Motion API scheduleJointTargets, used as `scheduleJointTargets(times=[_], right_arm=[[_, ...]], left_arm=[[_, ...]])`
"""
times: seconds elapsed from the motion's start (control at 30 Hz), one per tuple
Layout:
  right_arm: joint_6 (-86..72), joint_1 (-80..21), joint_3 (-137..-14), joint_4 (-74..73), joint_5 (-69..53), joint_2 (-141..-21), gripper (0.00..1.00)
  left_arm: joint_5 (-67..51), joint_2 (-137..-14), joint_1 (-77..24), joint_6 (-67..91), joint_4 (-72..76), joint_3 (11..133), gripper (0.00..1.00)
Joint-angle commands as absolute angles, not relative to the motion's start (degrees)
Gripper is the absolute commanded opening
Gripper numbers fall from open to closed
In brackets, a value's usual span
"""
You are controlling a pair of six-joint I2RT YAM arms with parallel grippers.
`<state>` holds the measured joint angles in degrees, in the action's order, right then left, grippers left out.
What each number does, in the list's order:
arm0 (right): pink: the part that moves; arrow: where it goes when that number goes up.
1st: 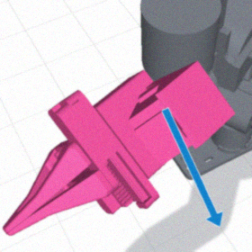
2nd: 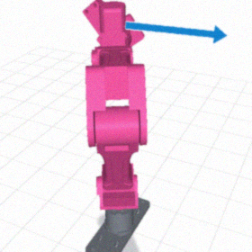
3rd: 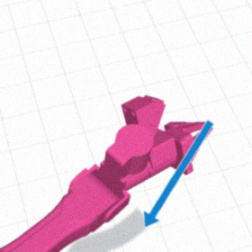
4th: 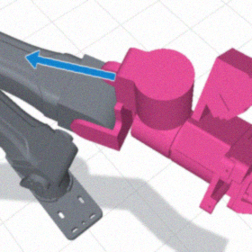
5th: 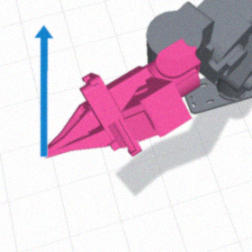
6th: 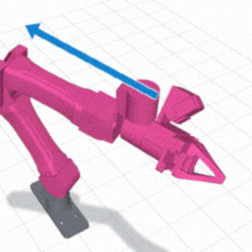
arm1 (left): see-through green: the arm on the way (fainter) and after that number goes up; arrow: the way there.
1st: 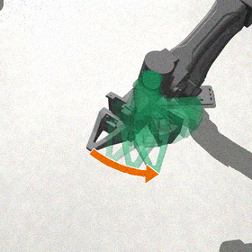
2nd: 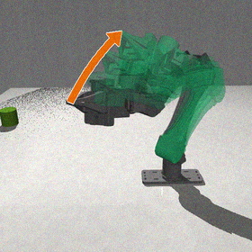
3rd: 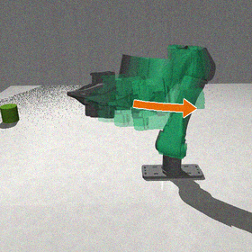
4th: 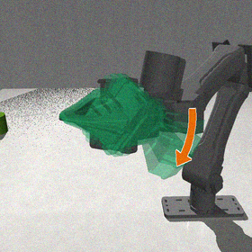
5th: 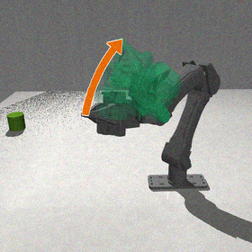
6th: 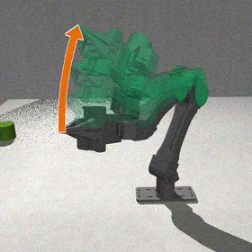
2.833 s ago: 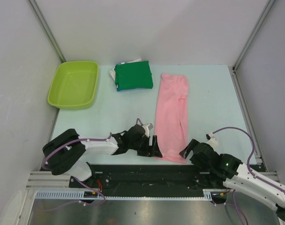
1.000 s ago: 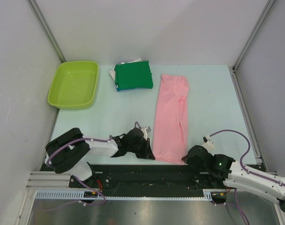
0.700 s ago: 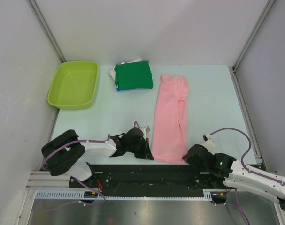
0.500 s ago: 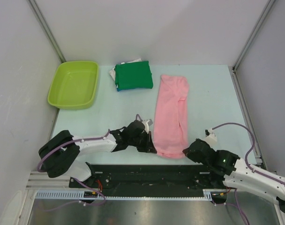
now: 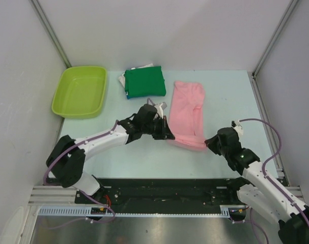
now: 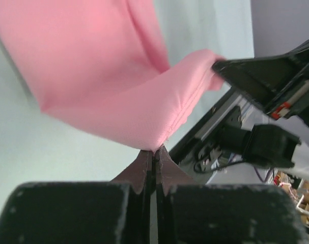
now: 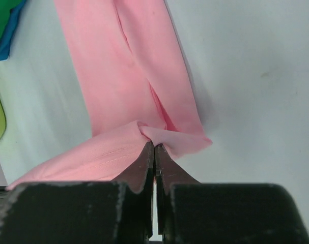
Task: Fold and stack the t-shirts
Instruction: Fold the tshirt
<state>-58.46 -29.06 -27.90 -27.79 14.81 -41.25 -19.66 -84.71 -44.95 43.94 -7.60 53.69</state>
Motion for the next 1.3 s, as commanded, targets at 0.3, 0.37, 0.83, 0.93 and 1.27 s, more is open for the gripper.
scheduleJointTargets(times=[0.3,0.37,0.83,0.93,1.27], right_arm=[[-47.8,-14.8,-37.7,-4.6,-1.2,-65.3,0.0],[-47.4,-13.6,-39.2,-3.1,-2.2,-68.5,0.0],[-46.6,-10.6,-43.9,3.0,-5.1,-82.2,0.0],[-46.6,-10.6,-44.6,3.9,-5.0,-83.9,0.0],[-49.6,-8.6,-48.9,8.1,-3.8,-90.6,0.44]], left_arm=[[-22.9,-100.0,-39.6,40.1,-10.0,71.2,0.0],[-23.3,-101.5,-38.9,40.3,-9.3,71.5,0.0],[-24.1,-109.6,-34.4,41.3,-6.9,76.6,0.0],[-24.2,-111.2,-33.2,41.0,-7.3,78.6,0.0],[-25.9,-120.0,-30.7,40.3,-9.4,89.7,0.47]])
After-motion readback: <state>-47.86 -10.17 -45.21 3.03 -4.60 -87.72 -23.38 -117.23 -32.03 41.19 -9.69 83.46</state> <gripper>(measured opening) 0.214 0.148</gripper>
